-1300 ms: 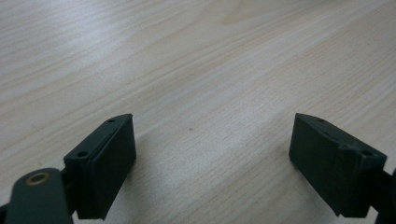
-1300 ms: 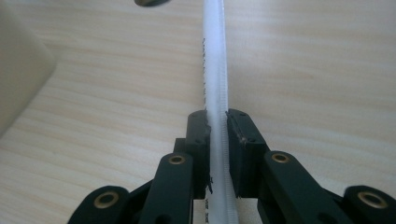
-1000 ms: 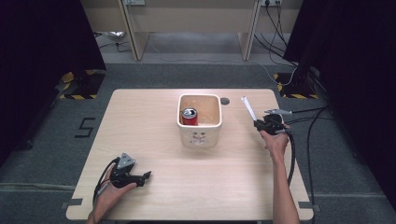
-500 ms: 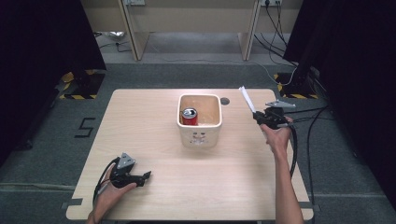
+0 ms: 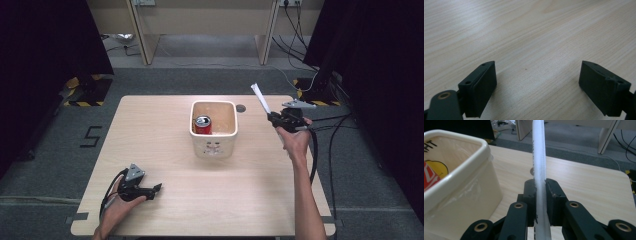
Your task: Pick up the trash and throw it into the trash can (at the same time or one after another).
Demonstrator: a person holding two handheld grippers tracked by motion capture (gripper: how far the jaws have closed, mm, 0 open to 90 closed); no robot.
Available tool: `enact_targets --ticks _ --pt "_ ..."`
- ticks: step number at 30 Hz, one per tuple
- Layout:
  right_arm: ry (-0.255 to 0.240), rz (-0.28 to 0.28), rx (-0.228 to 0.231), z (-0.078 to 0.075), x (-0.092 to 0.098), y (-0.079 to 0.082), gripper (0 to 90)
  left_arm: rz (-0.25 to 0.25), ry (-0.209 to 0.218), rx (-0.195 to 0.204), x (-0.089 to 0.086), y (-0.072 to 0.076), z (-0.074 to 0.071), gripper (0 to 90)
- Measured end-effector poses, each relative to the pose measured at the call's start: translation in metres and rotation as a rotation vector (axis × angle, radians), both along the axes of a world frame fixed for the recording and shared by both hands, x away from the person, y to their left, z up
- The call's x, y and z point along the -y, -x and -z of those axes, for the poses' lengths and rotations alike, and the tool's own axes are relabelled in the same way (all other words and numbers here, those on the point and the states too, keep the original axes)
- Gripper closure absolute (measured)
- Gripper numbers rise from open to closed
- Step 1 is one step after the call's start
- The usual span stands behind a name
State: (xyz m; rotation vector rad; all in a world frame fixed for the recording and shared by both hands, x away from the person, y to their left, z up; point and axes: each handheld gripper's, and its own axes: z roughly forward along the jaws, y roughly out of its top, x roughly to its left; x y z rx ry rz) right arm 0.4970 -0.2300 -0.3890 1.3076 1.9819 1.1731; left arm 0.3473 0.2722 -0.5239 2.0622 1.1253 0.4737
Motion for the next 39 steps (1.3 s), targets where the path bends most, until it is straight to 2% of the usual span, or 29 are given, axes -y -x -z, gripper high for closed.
enact_targets --ticks 2,3,13,22,26,30,39 --pt "-0.012 -0.015 -0.002 -0.005 -0.004 0.001 79.2 0.000 0.000 0.000 0.000 0.000 0.000 14.0" --pt "0.000 -0.028 0.004 -0.008 -0.008 0.001 79.3 -0.001 0.000 0.000 0.000 0.000 0.000 14.0" --pt "-0.008 -0.076 0.029 -0.027 -0.029 0.003 79.2 0.000 0.000 0.000 0.000 0.000 0.000 14.0" --pt "-0.020 -0.136 0.055 -0.050 -0.060 0.000 79.2 0.002 -0.001 -0.001 0.000 0.000 0.000 14.0" --pt "-0.028 -0.158 0.058 -0.054 -0.069 -0.002 79.1 0.001 0.000 -0.002 0.000 0.000 0.000 14.1" --pt "-0.037 -0.187 0.059 -0.059 -0.087 -0.006 79.2 0.001 0.001 -0.002 0.000 0.000 0.000 14.1" --pt "-0.046 -0.214 0.051 -0.063 -0.108 -0.015 79.1 0.001 0.001 -0.004 0.000 0.000 0.000 14.1"
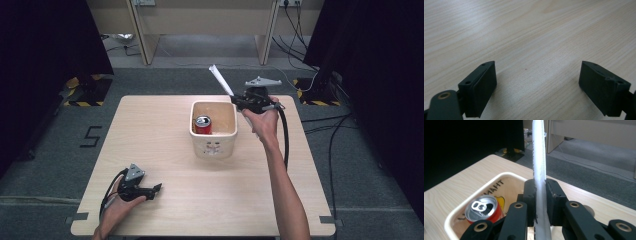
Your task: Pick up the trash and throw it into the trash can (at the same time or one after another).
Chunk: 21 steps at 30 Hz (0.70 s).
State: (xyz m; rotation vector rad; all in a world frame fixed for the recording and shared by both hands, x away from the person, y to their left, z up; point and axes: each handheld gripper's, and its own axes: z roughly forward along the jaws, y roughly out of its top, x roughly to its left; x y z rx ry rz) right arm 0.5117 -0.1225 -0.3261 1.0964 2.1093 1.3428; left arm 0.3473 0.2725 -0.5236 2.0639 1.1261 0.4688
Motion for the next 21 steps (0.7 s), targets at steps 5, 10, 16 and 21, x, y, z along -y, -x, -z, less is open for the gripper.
enact_targets --ticks 5,10,16,21 --pt "0.004 -0.016 -0.004 -0.003 -0.013 -0.004 79.1 0.000 0.001 0.000 0.000 0.000 0.000 14.2" --pt "-0.003 -0.029 0.000 -0.006 -0.025 -0.007 79.1 0.000 0.000 0.001 0.000 0.000 0.000 14.1" --pt "-0.005 -0.040 -0.008 -0.009 -0.040 -0.014 79.0 -0.002 0.001 0.004 0.000 0.000 0.000 14.1" --pt "-0.009 -0.052 -0.018 -0.008 -0.053 -0.021 79.0 -0.002 0.001 0.004 0.000 0.000 0.000 14.1"
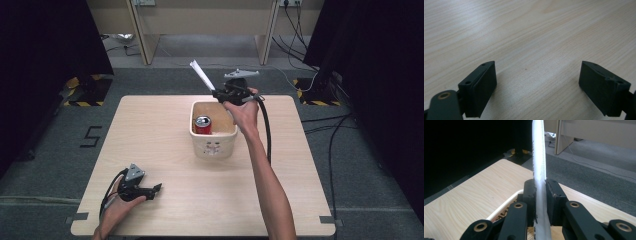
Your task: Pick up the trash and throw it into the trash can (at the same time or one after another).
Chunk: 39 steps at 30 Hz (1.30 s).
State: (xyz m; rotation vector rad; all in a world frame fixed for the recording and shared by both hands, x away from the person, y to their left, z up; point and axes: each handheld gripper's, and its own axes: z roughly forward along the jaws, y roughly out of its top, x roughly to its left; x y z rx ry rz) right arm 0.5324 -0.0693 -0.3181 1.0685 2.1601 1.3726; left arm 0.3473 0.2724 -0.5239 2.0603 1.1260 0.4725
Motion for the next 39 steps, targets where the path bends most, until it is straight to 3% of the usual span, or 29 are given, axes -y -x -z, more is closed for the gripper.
enact_targets --ticks 13,27,39 --pt "-0.005 -0.001 -0.047 0.021 -0.020 -0.023 78.6 0.001 0.001 -0.004 0.000 0.000 0.000 14.2" --pt "0.010 0.008 -0.054 0.034 -0.029 -0.031 76.9 0.002 0.000 -0.004 0.000 0.000 0.000 14.2" --pt "0.028 0.018 -0.087 0.045 -0.034 -0.034 73.7 0.002 0.001 -0.005 0.000 0.000 0.000 14.1"
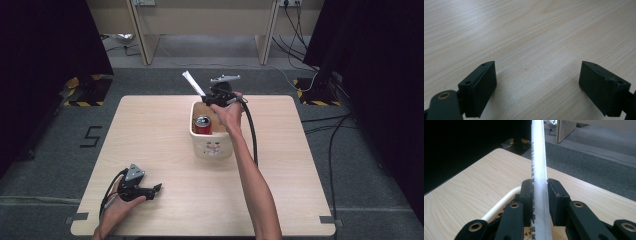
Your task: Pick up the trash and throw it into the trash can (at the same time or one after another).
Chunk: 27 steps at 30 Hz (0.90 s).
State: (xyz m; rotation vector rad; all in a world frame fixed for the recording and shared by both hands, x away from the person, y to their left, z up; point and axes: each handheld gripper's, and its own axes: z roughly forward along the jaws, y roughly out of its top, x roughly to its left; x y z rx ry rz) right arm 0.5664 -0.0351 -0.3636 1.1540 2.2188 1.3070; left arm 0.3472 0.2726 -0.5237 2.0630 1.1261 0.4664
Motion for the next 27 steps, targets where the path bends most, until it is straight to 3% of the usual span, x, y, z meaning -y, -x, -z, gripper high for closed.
enact_targets --ticks 7,15,20,27 --pt "0.013 -0.011 -0.010 0.003 0.000 0.002 71.6 0.000 0.000 0.000 0.000 0.000 0.000 14.1" --pt "0.001 -0.007 0.009 -0.008 0.009 0.008 66.2 0.001 -0.002 -0.001 0.000 0.000 0.000 14.1" --pt "0.028 -0.007 0.023 -0.012 0.014 0.015 62.8 0.002 -0.001 -0.003 0.000 0.000 0.000 14.2" --pt "0.028 0.004 0.025 -0.016 0.026 0.025 50.7 0.002 -0.002 -0.002 0.000 0.000 0.000 14.1"
